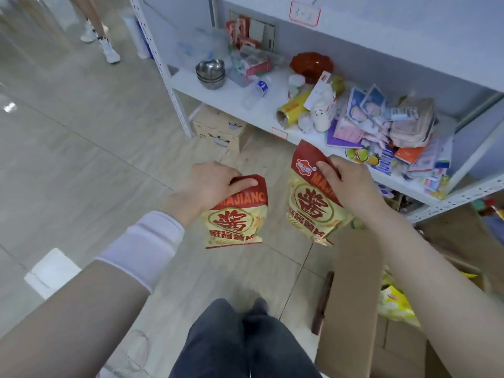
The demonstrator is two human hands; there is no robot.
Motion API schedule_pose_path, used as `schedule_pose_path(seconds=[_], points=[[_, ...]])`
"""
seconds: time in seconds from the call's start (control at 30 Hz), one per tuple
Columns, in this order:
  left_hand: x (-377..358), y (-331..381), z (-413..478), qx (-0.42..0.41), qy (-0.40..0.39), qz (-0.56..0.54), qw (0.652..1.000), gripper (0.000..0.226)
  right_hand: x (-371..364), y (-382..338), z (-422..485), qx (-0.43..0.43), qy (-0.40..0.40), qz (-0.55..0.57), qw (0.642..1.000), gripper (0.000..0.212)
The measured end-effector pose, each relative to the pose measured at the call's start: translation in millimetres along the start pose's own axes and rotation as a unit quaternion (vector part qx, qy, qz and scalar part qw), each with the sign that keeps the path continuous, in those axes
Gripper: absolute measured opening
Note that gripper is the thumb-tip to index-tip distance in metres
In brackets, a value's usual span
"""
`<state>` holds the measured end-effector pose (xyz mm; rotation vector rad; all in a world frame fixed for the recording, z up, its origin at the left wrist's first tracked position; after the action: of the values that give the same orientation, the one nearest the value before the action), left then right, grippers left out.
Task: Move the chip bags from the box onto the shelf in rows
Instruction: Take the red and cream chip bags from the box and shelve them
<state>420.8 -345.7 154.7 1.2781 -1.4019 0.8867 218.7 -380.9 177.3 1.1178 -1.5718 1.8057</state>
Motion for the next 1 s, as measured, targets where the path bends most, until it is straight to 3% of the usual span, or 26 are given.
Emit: schedule_pose_path(seconds=[0.37, 0.53, 0.63, 0.73, 0.8, 1.0], points=[[161, -33, 162, -0.099, 0.151, 0.071, 0.981, 0.086, 102, -40, 175, 0.049, 0.105, -0.039, 0.993, 0.032], [239, -46, 231, -0.158, 0.194, 0.084, 0.965, 0.072, 153, -63, 256, 0.058, 0.161, -0.015, 0.985, 0.035], [279, -60, 278, -0.183, 0.21, 0.099, 0.955, 0.083, 189, -69, 303, 0.049, 0.19, -0.02, 0.98, 0.036], [312, -70, 322, -0.182, 0.21, 0.089, 0.956, 0.061, 222, -72, 344, 0.041, 0.22, -0.013, 0.975, 0.035], [329, -71, 344, -0.188, 0.224, 0.096, 0.951, 0.061, 243, -74, 370, 0.043, 0.238, -0.024, 0.97, 0.034], [367, -72, 417, -0.203, 0.247, 0.14, 0.937, 0.09, 287, -58, 450, 0.038, 0.254, -0.042, 0.965, 0.036]])
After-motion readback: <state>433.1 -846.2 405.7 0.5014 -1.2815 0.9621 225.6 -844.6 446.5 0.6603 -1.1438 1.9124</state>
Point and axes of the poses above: each hand's wrist, its own z-axis towards the middle knuckle, its own x-axis out of the back of the hand, y = z × x, the point moved 10 cm from there along z, towards the middle knuckle, and after that the axes turned 1 degree about z, right-handed, at the moved point
